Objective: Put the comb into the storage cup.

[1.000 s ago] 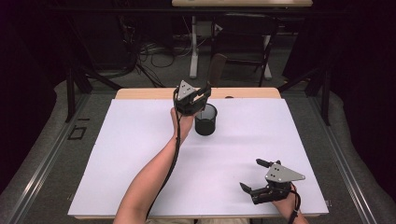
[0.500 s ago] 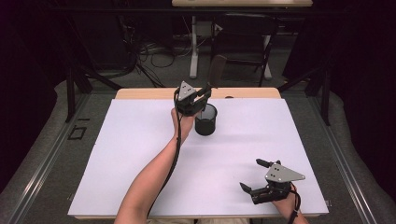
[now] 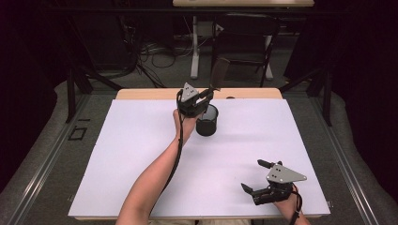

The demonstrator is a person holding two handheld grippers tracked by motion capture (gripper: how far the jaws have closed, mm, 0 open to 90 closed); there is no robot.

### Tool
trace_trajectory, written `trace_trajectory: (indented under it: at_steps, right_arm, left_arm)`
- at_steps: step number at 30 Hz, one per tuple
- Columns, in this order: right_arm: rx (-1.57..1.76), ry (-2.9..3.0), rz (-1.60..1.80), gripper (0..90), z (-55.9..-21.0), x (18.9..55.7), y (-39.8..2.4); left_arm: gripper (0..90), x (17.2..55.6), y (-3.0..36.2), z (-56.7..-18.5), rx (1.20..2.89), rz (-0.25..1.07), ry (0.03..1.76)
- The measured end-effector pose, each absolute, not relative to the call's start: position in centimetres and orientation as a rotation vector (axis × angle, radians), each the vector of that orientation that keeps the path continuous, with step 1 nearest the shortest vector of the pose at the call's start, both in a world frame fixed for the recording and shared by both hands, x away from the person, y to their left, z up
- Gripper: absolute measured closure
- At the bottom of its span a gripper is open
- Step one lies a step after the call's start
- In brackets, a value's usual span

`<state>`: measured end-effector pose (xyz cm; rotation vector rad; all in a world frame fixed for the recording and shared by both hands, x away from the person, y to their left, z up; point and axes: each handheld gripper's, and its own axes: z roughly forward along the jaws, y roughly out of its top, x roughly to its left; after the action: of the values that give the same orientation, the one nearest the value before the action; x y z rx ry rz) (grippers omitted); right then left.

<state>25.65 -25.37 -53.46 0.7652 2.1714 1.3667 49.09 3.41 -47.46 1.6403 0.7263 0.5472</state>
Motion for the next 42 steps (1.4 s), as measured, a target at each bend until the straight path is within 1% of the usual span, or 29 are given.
trace_trajectory:
  at_steps: [42]
  right_arm:
    - [0.761, 2.179, 1.363, 0.8, -53.5, 25.6, -25.3]
  left_arm:
    - [72.2, 49.7, 3.7, -48.7, 1.728, 0.49, 0.749]
